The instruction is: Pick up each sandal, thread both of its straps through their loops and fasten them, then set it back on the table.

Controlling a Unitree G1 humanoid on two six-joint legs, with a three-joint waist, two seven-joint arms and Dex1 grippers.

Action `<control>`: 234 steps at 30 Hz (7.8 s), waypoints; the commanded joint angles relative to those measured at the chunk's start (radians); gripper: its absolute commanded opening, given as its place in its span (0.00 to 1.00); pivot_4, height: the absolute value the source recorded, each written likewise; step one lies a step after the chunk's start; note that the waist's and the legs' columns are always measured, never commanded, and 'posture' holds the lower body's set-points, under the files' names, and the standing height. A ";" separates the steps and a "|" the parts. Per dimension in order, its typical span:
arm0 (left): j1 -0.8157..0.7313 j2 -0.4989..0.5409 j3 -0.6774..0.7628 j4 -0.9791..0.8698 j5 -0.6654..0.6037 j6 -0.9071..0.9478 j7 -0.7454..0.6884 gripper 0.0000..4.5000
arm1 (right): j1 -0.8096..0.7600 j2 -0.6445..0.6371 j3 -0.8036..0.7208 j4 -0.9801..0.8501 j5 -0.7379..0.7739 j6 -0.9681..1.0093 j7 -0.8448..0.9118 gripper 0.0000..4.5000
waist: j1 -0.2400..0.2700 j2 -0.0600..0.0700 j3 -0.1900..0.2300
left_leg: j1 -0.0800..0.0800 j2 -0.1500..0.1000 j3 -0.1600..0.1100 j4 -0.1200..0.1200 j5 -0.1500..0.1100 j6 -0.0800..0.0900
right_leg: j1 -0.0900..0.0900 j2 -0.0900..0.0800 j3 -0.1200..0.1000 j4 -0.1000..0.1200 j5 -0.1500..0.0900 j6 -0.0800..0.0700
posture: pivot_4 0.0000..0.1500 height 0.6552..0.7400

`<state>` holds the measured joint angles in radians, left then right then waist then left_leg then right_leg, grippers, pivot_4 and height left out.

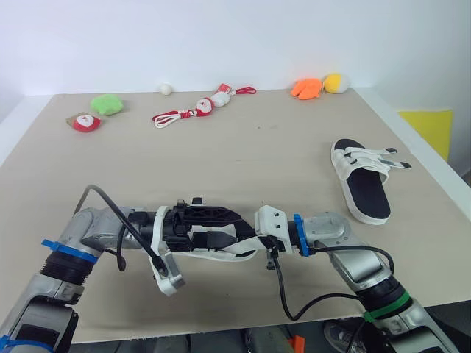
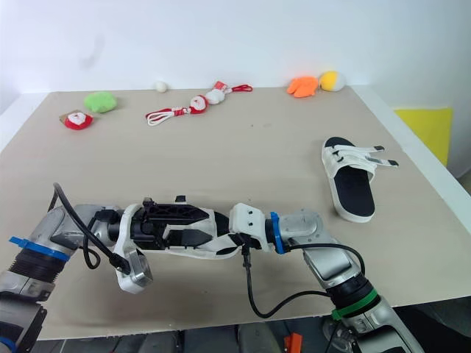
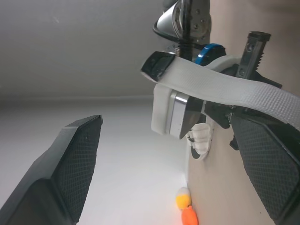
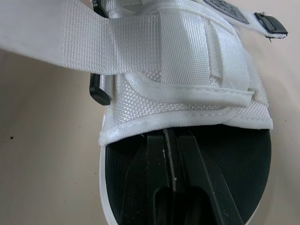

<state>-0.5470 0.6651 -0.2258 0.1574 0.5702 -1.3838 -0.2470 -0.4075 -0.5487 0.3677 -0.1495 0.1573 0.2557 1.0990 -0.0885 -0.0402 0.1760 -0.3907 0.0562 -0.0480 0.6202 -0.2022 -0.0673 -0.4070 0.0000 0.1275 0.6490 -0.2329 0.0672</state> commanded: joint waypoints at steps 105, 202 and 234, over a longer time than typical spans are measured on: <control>0.237 -0.001 0.237 -0.500 -1.884 2.452 -0.339 0.01 | 0.025 0.017 0.039 0.026 -0.037 0.000 -0.026 0.00 | -0.011 0.003 0.002 | 0.002 0.006 0.000 -0.001 -0.003 -0.002 | -0.002 0.007 0.000 0.003 -0.007 -0.012 | 1.00 1.00; 0.032 -0.138 0.092 -0.257 -1.424 2.391 -0.962 0.01 | 0.029 0.013 0.028 -0.004 -0.034 0.031 -0.042 0.00 | -0.011 0.003 0.002 | 0.000 0.005 -0.007 -0.001 -0.003 -0.002 | -0.001 0.009 -0.002 0.003 -0.009 -0.012 | 1.00 1.00; 0.033 -0.147 0.121 -0.277 -1.449 2.405 -0.949 0.01 | 0.027 0.017 0.029 0.002 -0.036 0.032 -0.047 0.00 | -0.011 0.003 0.002 | 0.000 0.005 -0.007 -0.001 -0.003 -0.002 | -0.001 0.009 -0.002 0.003 -0.008 -0.012 | 1.00 1.00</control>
<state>-0.4967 0.5280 -0.0976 -0.0886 -0.8600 1.0123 -1.1876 -0.3933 -0.5286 0.3755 -0.1745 0.1520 0.2717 1.0640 -0.0998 -0.0375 0.1784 -0.3909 0.0615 -0.0553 0.6194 -0.2056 -0.0692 -0.4082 0.0090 0.1252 0.6515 -0.2414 0.0548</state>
